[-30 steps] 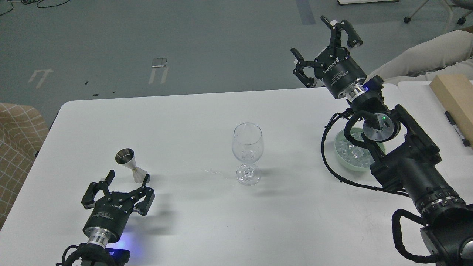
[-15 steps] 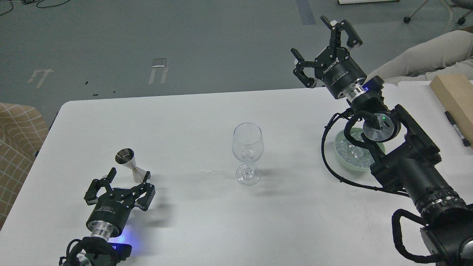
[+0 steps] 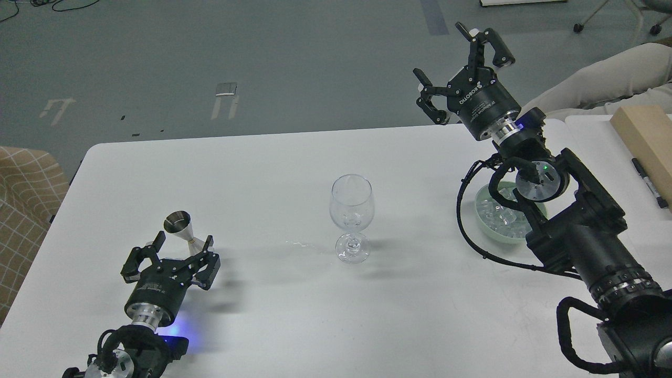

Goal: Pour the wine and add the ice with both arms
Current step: 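Close the left gripper on the metal jigger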

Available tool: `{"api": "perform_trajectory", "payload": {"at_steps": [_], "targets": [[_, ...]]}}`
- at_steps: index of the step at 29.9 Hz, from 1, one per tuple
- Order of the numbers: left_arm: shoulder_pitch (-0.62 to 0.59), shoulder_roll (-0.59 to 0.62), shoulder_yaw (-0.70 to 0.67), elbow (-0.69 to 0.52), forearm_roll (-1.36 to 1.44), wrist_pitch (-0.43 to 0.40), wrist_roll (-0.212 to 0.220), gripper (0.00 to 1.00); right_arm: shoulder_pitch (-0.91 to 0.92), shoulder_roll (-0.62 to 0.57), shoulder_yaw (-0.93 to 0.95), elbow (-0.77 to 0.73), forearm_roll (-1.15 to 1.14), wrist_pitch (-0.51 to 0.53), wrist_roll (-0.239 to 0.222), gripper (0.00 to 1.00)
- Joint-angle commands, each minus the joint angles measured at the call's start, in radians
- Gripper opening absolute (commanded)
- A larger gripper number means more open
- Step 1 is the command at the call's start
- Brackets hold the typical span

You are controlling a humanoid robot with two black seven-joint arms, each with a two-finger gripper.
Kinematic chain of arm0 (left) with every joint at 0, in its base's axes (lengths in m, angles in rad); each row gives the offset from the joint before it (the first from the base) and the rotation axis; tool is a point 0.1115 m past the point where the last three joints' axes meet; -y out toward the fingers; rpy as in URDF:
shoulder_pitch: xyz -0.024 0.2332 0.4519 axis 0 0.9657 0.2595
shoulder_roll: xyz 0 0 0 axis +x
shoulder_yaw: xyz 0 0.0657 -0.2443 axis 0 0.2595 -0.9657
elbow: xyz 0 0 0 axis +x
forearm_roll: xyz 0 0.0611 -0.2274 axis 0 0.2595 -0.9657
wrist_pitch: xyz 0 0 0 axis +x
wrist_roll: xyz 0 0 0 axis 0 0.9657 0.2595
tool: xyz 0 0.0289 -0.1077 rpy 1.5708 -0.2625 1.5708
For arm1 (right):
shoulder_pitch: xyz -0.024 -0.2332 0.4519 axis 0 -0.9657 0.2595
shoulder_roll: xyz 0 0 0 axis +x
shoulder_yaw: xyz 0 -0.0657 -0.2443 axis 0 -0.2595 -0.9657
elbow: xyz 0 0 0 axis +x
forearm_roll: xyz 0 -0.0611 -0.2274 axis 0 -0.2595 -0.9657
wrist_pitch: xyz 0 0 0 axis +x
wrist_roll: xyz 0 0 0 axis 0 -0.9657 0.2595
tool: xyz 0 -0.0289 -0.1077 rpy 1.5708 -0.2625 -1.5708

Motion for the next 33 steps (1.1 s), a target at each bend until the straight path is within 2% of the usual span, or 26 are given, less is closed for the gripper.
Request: {"api": "perform_trajectory", "payload": {"at_steps": [1,24,33], "targets": [[-0.008,0.0,0.0,0.013,0.0,0.002,0.0,0.95,-0.002,0.0,0.0,0.0,0.0,0.0,0.0,0.99],[-0.062,0.0,0.003,0.071,0.002,0.003,-0.017,0.93,-0.002,0.0,0.0,0.0,0.0,0.0,0.0,0.99],[-0.082,0.0,0.008,0.085,0.003,0.0,-0.037,0.82,-0.002,0.0,0.0,-0.003,0.0,0.0,0.0,0.99]]}}
